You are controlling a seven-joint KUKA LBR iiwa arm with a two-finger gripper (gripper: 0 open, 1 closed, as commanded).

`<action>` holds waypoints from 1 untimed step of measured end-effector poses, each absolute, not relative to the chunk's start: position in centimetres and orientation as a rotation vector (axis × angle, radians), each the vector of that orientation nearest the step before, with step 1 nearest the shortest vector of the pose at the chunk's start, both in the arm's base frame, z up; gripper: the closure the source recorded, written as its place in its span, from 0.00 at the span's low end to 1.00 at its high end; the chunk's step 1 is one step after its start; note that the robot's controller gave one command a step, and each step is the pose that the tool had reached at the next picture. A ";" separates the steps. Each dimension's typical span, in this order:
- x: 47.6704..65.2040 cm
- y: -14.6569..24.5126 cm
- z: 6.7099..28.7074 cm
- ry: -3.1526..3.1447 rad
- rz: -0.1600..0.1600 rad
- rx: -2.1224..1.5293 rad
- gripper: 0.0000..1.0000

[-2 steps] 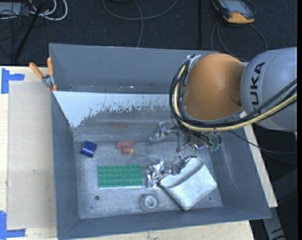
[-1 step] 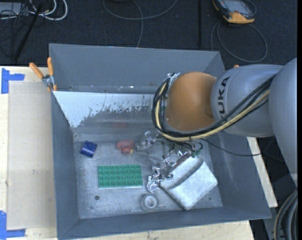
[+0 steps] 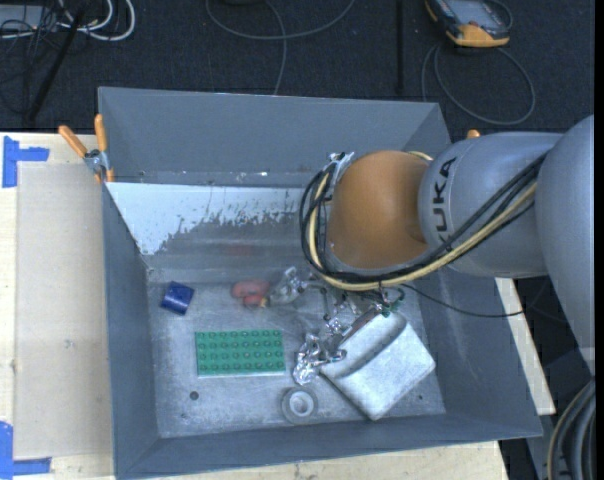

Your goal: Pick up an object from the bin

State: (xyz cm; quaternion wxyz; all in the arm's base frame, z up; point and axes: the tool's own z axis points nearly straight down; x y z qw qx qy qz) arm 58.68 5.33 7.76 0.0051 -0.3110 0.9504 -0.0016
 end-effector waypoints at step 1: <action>58.5 3.2 13.3 2.896 -0.001 -1.209 0.00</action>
Offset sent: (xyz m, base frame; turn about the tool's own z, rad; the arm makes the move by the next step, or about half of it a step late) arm -0.0032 -0.0214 0.0541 -0.1617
